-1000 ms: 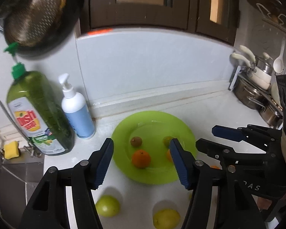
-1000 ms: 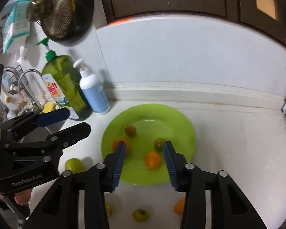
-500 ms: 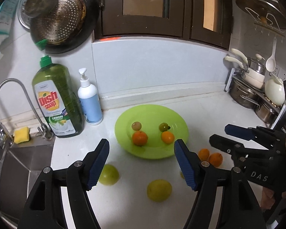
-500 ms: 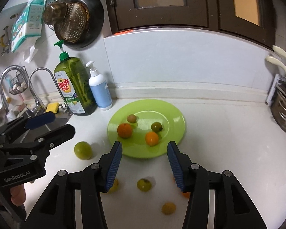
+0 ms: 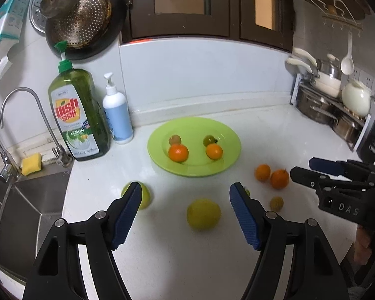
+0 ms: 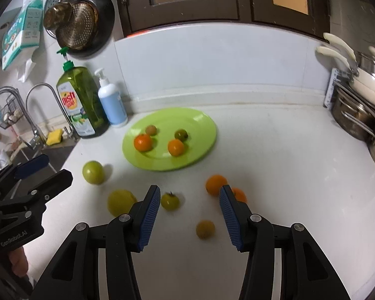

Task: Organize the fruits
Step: 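Withdraw both tools from the plate back toward the remaining fruits, then close the left tool on the large yellow-green fruit while the right tool grasps a kiwi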

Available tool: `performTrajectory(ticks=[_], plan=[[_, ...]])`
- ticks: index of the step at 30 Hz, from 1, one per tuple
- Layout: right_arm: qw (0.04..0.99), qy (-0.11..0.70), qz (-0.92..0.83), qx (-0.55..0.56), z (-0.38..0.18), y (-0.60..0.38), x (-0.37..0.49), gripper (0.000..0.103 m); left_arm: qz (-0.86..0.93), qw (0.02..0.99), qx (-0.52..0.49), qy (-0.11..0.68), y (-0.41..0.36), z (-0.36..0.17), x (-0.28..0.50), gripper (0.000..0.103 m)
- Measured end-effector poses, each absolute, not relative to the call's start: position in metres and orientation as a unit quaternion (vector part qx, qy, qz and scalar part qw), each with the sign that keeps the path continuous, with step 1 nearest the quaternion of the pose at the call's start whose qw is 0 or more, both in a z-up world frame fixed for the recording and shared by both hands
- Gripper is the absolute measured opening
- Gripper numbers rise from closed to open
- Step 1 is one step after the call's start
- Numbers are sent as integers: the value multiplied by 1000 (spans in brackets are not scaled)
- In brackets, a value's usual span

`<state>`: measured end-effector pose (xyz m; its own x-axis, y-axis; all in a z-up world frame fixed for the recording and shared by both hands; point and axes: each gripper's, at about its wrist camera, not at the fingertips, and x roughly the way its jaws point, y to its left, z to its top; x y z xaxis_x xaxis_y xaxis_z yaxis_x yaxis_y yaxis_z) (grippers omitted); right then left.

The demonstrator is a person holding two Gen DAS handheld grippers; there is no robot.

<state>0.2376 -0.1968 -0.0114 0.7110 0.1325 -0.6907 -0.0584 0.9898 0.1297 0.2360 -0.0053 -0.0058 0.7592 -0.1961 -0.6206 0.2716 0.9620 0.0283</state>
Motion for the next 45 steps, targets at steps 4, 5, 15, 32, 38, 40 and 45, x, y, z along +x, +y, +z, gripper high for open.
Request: performTrajectory(ticks=[4, 5, 15, 32, 38, 40, 45], plan=[[917, 392, 45, 53, -24, -200, 229, 50, -126, 934, 69, 328, -9, -18, 229, 72], [915, 396, 45, 54, -27, -201, 228, 50, -127, 933, 71, 329, -9, -20, 228, 72], [896, 436, 42, 69, -59, -207, 225, 50, -126, 923, 88, 352, -18, -54, 227, 72], [884, 461, 49, 67, -87, -208, 244, 45, -137, 908, 106, 382, -35, -86, 253, 72], [882, 464, 52, 68, -92, -209, 251, 42, -138, 903, 114, 391, -41, -92, 264, 71], [882, 464, 52, 68, -93, -211, 253, 41, -136, 902, 115, 394, -41, -94, 268, 70], [877, 472, 54, 73, -97, -212, 259, 38, -137, 896, 112, 408, -44, -101, 277, 65]])
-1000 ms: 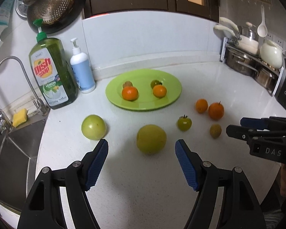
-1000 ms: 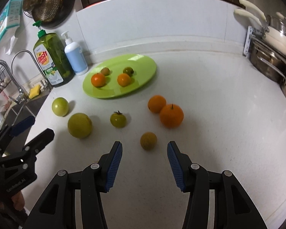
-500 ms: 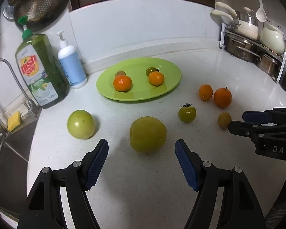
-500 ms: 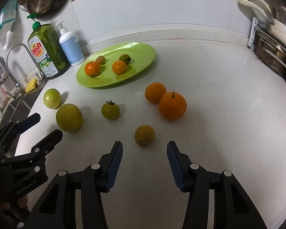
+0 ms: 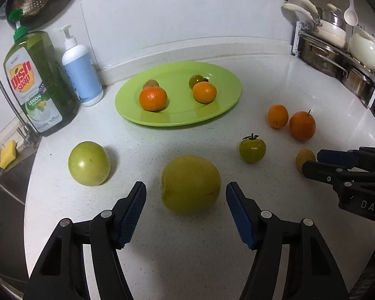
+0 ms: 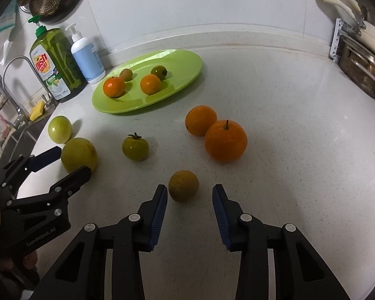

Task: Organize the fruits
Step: 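Close the left tool on the large yellow-green fruit while the right tool grasps a kiwi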

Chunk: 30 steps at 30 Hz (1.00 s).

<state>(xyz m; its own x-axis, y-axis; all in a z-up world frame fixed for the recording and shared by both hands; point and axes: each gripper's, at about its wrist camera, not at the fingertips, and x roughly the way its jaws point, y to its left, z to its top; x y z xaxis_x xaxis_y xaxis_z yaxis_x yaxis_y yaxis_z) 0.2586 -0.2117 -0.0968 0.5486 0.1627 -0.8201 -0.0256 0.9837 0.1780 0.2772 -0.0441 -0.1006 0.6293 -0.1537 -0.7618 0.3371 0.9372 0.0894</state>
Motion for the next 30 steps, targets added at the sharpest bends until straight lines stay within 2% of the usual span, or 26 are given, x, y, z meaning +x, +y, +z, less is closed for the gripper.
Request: performTrajectory(ticks=[8, 10, 14, 30], plan=[[873, 478, 66, 70, -101, -208, 264, 35, -140, 893, 110, 413, -46, -105, 283, 55], [872, 480, 70, 70, -102, -207, 266, 31, -141, 892, 108, 416, -47, -105, 285, 52], [870, 482, 72, 72, -103, -207, 268, 28, -140, 892, 109, 416, -48, -106, 286, 51], [876, 471, 79, 64, -96, -203, 266, 28, -143, 896, 100, 408, -45, -98, 281, 50]])
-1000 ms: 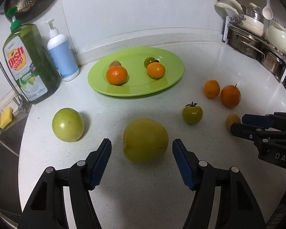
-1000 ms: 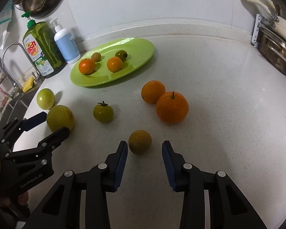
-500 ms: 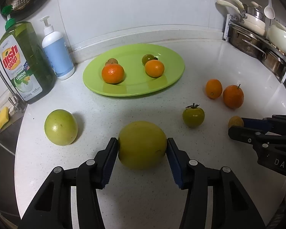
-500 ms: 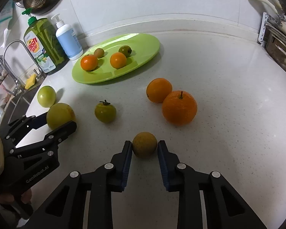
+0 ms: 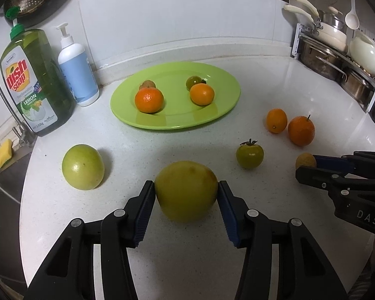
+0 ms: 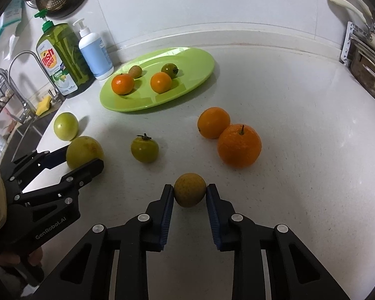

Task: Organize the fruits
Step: 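Close the left tool on the large yellow-green fruit while the right tool grasps a kiwi, then carry the yellow-green fruit and kiwi onto the green plate with both tools and release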

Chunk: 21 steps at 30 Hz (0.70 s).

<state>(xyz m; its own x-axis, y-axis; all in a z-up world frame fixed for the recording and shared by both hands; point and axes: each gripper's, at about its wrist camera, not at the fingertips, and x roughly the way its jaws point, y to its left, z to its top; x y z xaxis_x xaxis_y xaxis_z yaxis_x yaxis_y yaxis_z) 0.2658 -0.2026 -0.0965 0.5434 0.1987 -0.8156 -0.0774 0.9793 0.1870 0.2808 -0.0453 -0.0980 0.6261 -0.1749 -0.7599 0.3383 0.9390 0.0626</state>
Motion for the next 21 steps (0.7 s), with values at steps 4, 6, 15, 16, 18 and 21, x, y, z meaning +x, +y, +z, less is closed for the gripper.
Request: performTrajectory(ticks=[4, 6, 15, 16, 18, 21], plan=[[879, 465, 82, 64, -92, -202, 263, 28, -144, 898, 100, 403, -45, -93, 279, 50], [880, 463, 84, 65, -91, -202, 262, 28, -145, 898, 100, 403, -44, -92, 277, 50], [887, 449, 94, 59, -78, -197, 256, 28, -144, 905, 93, 390, -41, -79, 270, 50], [888, 445, 96, 58, -76, -196, 255, 28, -145, 905, 92, 389, -40, -76, 270, 50], [890, 441, 100, 56, -72, -195, 255, 28, -146, 907, 89, 385, -39, -71, 270, 50], [895, 429, 107, 50, -63, -192, 256, 28, -145, 911, 89, 376, -39, -62, 271, 50]])
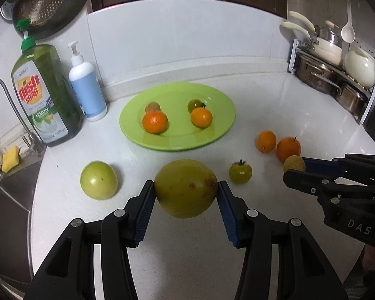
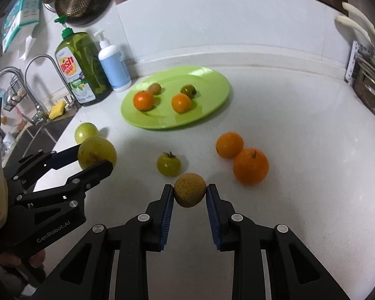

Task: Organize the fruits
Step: 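Carry the yellow-green fruit and kiwi onto the green plate with both tools and release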

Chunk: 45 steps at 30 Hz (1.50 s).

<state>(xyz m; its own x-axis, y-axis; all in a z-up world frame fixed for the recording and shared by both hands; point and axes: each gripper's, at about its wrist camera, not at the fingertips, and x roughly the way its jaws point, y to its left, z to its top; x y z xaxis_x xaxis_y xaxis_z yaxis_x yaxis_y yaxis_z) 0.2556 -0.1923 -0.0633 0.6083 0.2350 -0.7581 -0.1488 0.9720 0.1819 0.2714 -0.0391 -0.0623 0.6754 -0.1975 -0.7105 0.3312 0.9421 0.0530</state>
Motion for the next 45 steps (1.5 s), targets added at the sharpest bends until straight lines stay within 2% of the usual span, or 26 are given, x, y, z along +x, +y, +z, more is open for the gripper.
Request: performTrajectory(ticks=[15, 27, 45], plan=[[913, 382, 136, 38, -20, -189, 291, 28, -154, 924, 91, 337, -45, -22, 299, 50], [918, 366, 152, 15, 7, -185, 345, 28, -164, 924, 84, 335, -51, -2, 348, 50], [888, 429, 164, -20, -13, -177, 451, 28, -167, 905, 96, 378, -53, -17, 447, 50]])
